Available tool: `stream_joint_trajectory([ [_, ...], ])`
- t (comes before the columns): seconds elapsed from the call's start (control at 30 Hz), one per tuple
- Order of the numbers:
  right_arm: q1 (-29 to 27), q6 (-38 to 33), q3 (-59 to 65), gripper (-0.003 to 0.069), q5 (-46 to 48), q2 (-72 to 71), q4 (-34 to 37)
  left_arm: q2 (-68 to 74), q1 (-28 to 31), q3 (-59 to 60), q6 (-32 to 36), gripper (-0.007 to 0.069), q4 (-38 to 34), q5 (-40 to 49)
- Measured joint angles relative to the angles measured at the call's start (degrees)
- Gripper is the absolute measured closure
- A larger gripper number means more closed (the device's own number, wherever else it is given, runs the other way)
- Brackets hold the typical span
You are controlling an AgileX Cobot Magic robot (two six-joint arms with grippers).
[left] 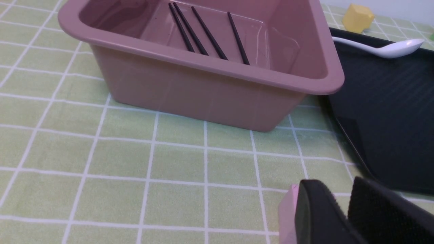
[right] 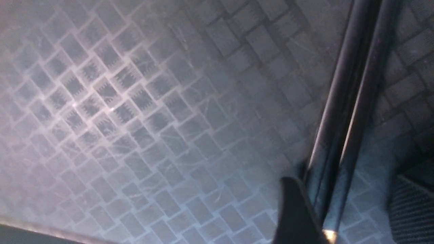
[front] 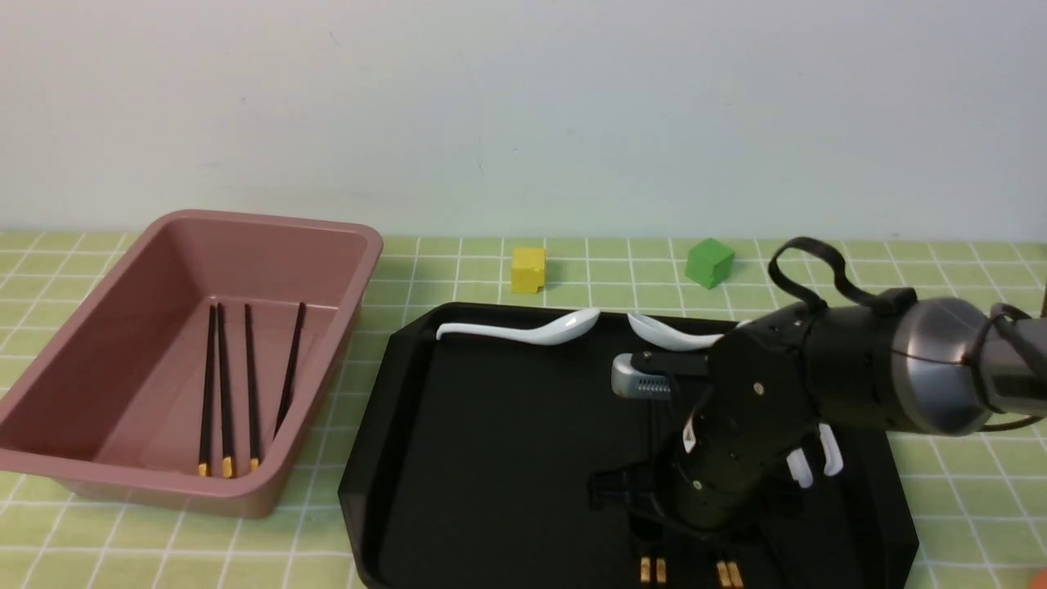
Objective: On green tablecloth take chopsticks from black tray and put them in box.
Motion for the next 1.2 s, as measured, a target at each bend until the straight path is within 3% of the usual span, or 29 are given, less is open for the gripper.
stream_joint_trajectory([
  [0.23, -0.1, -2.3, 0.0, 0.053, 0.7, 0.1, 1.1, 0.0, 0.0, 0.0, 0.0, 0.0459, 0.0, 0.0],
  [0.53, -0.1, -6.0, 0.6, 0.0526, 2.0, -3.6, 6.3, 0.0, 0.0, 0.0, 0.0, 0.0448, 0.0, 0.0],
  [0.77, 0.0, -13.4, 1.0, 0.0526, 3.1, -13.5, 16.8, 0.0, 0.0, 0.0, 0.0, 0.0439, 0.0, 0.0],
  [1.03, 0.0, -40.3, -8.7, 0.0526, 4.3, -12.6, 39.6, 0.0, 0.0, 0.0, 0.0, 0.043, 0.0, 0.0],
  [1.2, 1.5, -56.2, -21.4, 0.0526, 4.6, -3.7, 56.4, 0.0, 0.0, 0.0, 0.0, 0.0424, 0.0, 0.0],
])
